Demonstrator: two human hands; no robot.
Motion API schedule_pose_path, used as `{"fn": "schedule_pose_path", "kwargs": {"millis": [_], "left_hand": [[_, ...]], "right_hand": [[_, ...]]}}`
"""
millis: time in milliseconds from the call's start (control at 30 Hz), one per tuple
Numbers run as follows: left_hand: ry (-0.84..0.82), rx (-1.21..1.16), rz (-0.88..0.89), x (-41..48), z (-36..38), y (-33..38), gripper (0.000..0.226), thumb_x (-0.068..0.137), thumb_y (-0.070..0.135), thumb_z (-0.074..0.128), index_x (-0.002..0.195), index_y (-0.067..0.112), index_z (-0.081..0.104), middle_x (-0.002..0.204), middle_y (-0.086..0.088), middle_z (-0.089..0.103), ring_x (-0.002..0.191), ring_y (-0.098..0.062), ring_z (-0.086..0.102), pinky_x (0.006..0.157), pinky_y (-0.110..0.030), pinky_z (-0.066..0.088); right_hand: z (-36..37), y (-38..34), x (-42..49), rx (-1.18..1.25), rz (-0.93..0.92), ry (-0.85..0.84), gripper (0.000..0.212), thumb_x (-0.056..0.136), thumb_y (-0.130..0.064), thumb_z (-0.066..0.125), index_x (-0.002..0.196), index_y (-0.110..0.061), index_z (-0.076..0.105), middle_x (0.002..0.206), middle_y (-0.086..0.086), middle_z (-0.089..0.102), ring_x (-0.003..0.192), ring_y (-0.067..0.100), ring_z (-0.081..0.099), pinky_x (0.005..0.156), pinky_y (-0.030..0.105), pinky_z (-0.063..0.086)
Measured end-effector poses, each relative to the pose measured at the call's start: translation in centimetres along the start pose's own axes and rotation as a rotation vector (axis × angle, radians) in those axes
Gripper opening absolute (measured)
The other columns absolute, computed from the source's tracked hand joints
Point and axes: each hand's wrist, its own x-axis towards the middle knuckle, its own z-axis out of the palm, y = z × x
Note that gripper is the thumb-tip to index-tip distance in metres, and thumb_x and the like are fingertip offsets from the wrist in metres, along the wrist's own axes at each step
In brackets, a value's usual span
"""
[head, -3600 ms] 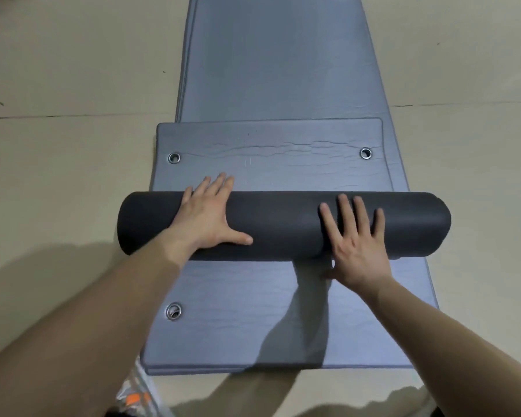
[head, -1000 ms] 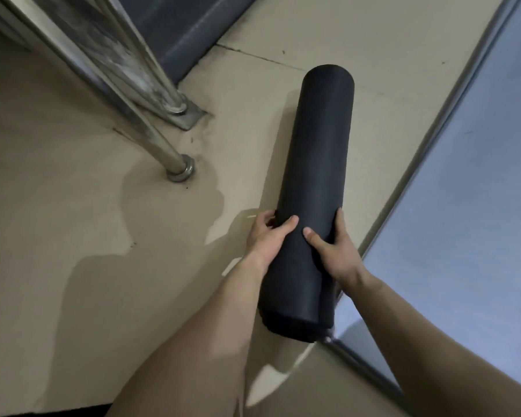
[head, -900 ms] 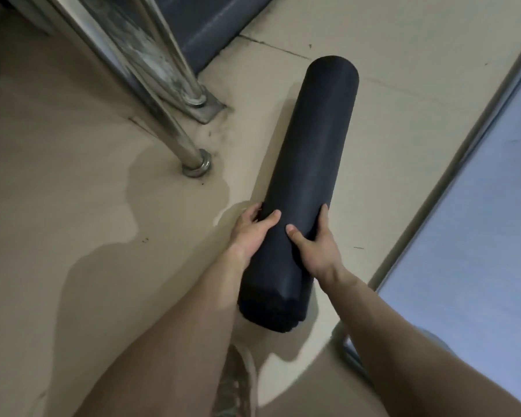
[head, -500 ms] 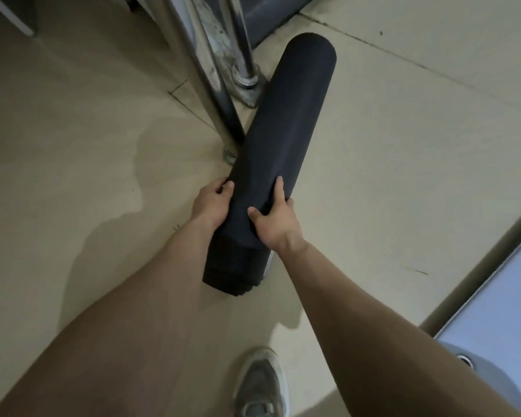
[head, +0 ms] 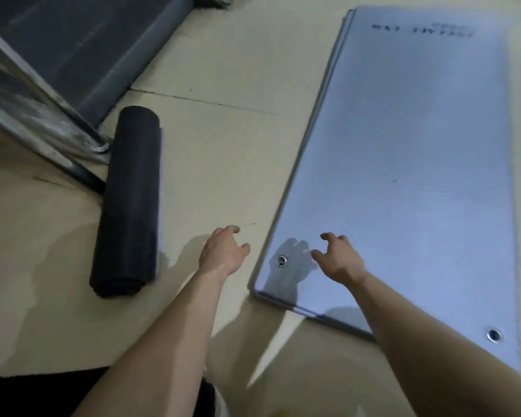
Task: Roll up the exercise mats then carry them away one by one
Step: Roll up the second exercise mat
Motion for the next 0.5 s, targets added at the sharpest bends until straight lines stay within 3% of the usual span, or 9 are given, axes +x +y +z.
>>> {"fn": "schedule_pose_path", "kwargs": {"millis": [133, 233, 367, 433, 500], "left_hand": [[-0.219, 0.158, 0.309, -3.0, 8.2, 8.1, 0.056, 0.083, 0.037, 0.075, 0.135, 0.029, 0.058, 0.139, -0.001, 0.053, 0.124, -0.025, 0.055, 0.103, -0.033, 0.043], [-0.35, 0.42, 0.494, -3.2, 15.3, 10.2, 0.072, 0.079, 0.041, 0.078, 0.144, 0.035, 0.049, 0.149, 0.005, 0.043, 0.137, -0.023, 0.042, 0.111, -0.032, 0.035], [-0.414, 0.715, 0.627, -2.9, 21.4, 9.3, 0.101, 0.072, 0.045, 0.085, 0.154, 0.037, 0.026, 0.163, 0.0, 0.013, 0.147, -0.029, 0.015, 0.119, -0.042, 0.026], [-0.365, 0.745, 0.661, -2.2, 21.7, 8.8, 0.1, 0.07, 0.048, 0.085, 0.152, 0.04, 0.029, 0.161, 0.002, 0.015, 0.144, -0.029, 0.018, 0.118, -0.041, 0.028], [-0.362, 0.644, 0.694, -1.2, 20.7, 9.0, 0.08, 0.076, 0.043, 0.081, 0.146, 0.039, 0.043, 0.158, 0.006, 0.025, 0.141, -0.026, 0.027, 0.116, -0.038, 0.032]], "right_hand": [[-3.1, 12.7, -1.9, -0.051, 0.189, 0.06, 0.055, 0.102, -0.039, 0.052, 0.153, -0.023, 0.044, 0.153, 0.012, 0.04, 0.126, 0.04, 0.057, 0.103, 0.046, 0.05], [-1.9, 19.1, -2.2, -0.089, 0.267, -0.034, 0.054, 0.098, -0.038, 0.053, 0.151, -0.029, 0.047, 0.149, 0.007, 0.04, 0.134, 0.036, 0.046, 0.104, 0.046, 0.048], [2.2, 23.2, -2.4, -0.349, 0.155, -0.091, 0.08, 0.086, -0.037, 0.071, 0.152, -0.028, 0.027, 0.152, 0.008, 0.026, 0.136, 0.034, 0.033, 0.1, 0.044, 0.047], [3.5, 24.0, -2.4, -0.445, 0.112, 0.003, 0.079, 0.084, -0.032, 0.068, 0.151, -0.031, 0.026, 0.152, 0.007, 0.028, 0.135, 0.034, 0.035, 0.097, 0.041, 0.047], [3.6, 24.5, -2.2, -0.494, 0.066, 0.047, 0.076, 0.084, -0.035, 0.068, 0.15, -0.033, 0.03, 0.15, 0.006, 0.034, 0.131, 0.033, 0.04, 0.087, 0.039, 0.05]]}}
